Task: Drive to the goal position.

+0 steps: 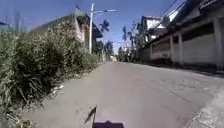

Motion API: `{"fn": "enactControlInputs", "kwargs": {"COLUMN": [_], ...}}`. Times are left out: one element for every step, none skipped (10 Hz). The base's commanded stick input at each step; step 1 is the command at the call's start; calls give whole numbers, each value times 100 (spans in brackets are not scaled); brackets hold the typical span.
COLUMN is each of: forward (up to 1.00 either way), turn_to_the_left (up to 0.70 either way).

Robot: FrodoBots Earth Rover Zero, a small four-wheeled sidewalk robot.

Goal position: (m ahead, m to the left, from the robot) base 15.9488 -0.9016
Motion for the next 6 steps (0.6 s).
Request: {"fn": "enactControlInputs", "kwargs": {"forward": [70, 70, 70, 70, 70, 70], "turn_to_the_left": [0, 0, 0, 0, 0, 0]}}
